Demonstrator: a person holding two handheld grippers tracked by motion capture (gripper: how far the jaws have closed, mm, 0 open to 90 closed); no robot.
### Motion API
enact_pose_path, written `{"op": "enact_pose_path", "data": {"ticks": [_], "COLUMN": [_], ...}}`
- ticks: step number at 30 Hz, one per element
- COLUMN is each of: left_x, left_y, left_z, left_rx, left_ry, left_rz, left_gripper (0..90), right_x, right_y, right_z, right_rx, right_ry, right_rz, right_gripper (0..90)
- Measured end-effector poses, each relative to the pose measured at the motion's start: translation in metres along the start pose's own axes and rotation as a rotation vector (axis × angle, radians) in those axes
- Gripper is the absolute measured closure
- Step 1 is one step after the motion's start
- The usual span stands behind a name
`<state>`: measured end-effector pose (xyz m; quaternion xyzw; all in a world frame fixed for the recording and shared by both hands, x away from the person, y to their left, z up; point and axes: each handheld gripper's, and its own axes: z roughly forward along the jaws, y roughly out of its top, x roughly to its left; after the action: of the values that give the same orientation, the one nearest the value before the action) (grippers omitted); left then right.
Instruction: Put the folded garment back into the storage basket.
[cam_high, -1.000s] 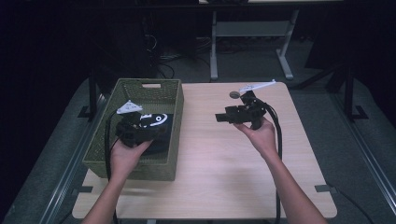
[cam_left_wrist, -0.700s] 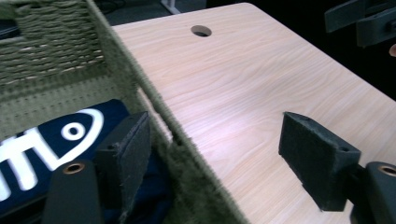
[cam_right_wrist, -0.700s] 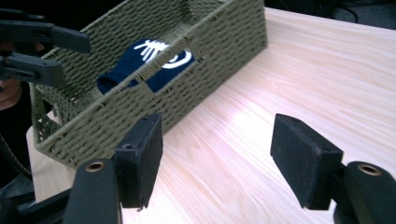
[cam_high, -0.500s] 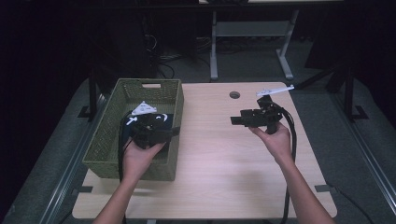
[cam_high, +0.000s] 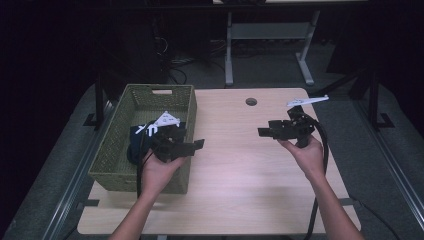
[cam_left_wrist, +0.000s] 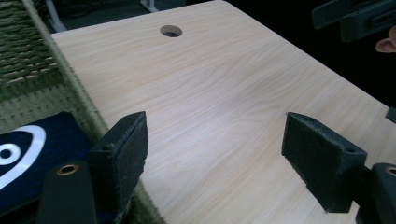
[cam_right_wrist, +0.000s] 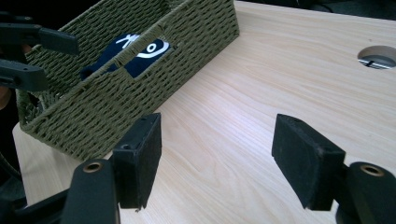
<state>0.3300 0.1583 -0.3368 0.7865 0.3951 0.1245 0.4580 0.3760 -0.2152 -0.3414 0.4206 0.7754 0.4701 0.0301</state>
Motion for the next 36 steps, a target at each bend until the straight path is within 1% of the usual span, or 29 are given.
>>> {"op": "enact_pose_path", "data": {"ticks": [1,3,6,7,8,9,10,11,12,14,16,20,21,23,24,26,27,28,30,31,32,33,34,35,36], "left_x": [0.0,-0.007,-0.01,-0.015,-0.018,-0.018,-0.022,-0.027,-0.027,-0.035,-0.04,-0.047,-0.05,-0.052,-0.056,-0.057,-0.06,-0.06,-0.067,-0.068,-0.07,-0.071,-0.071,-0.074,-0.074], "left_y": [0.0,0.001,0.001,0.002,0.002,0.002,0.002,0.002,0.002,0.001,0.0,-0.001,-0.003,-0.003,-0.006,-0.007,-0.009,-0.009,-0.012,-0.014,-0.016,-0.018,-0.018,-0.024,-0.024], "left_z": [0.0,0.004,0.007,0.01,0.012,0.012,0.014,0.017,0.017,0.022,0.026,0.03,0.032,0.034,0.037,0.038,0.041,0.041,0.044,0.045,0.046,0.048,0.048,0.05,0.05], "left_rx": [0.0,-0.006,-0.004,-0.001,0.003,0.003,0.002,-0.001,-0.001,0.0,0.004,0.004,-0.001,-0.001,0.002,0.0,-0.006,-0.006,0.0,-0.002,0.0,0.008,0.008,0.009,0.009], "left_ry": [0.0,-0.006,-0.012,-0.022,-0.024,-0.024,-0.024,-0.033,-0.033,-0.052,-0.055,-0.064,-0.076,-0.078,-0.08,-0.088,-0.114,-0.114,-0.105,-0.114,-0.116,-0.11,-0.11,-0.118,-0.118], "left_rz": [0.0,0.007,0.01,0.017,0.023,0.023,0.028,0.034,0.034,0.038,0.05,0.055,0.05,0.051,0.055,0.051,0.031,0.031,0.049,0.04,0.043,0.047,0.047,0.043,0.043], "left_gripper": [22.5,22.5,22.7,22.6,22.6,22.6,22.6,22.6,22.6,22.6,22.6,22.6,22.6,22.6,22.5,22.4,22.3,22.3,22.3,22.3,22.3,22.3,22.3,22.4,22.4], "right_x": [-0.001,-0.005,-0.008,-0.011,-0.012,-0.012,-0.012,-0.014,-0.014,-0.017,-0.019,-0.022,-0.023,-0.023,-0.024,-0.025,-0.026,-0.026,-0.028,-0.029,-0.03,-0.031,-0.031,-0.033,-0.033], "right_y": [-0.002,-0.005,-0.008,-0.011,-0.012,-0.012,-0.013,-0.016,-0.016,-0.02,-0.024,-0.029,-0.031,-0.034,-0.035,-0.039,-0.042,-0.042,-0.05,-0.053,-0.057,-0.061,-0.061,-0.071,-0.071], "right_z": [-0.002,-0.005,-0.008,-0.011,-0.012,-0.012,-0.013,-0.017,-0.017,-0.02,-0.022,-0.025,-0.027,-0.029,-0.03,-0.032,-0.033,-0.033,-0.037,-0.039,-0.04,-0.041,-0.041,-0.045,-0.045], "right_rx": [-0.001,0.0,-0.001,-0.001,0.001,0.001,0.002,-0.003,-0.003,-0.001,0.002,0.013,0.007,0.01,0.012,0.017,0.019,0.019,0.022,0.022,0.022,0.023,0.023,0.022,0.022], "right_ry": [-0.002,-0.005,-0.011,-0.013,-0.014,-0.014,-0.017,-0.024,-0.024,-0.032,-0.041,-0.047,-0.048,-0.055,-0.054,-0.063,-0.064,-0.064,-0.071,-0.075,-0.079,-0.083,-0.083,-0.092,-0.092], "right_rz": [0.006,0.011,0.017,0.021,0.023,0.023,0.028,0.022,0.022,0.021,0.019,0.029,0.027,0.024,0.019,0.018,0.016,0.016,0.016,0.013,0.015,0.015,0.015,0.019,0.019], "right_gripper": [32.9,32.8,32.4,31.1,31.0,31.0,30.9,30.9,30.9,30.7,30.5,30.1,30.2,30.2,30.2,30.2,30.0,30.0,29.8,29.8,29.7,29.7,29.7,29.5,29.5]}}
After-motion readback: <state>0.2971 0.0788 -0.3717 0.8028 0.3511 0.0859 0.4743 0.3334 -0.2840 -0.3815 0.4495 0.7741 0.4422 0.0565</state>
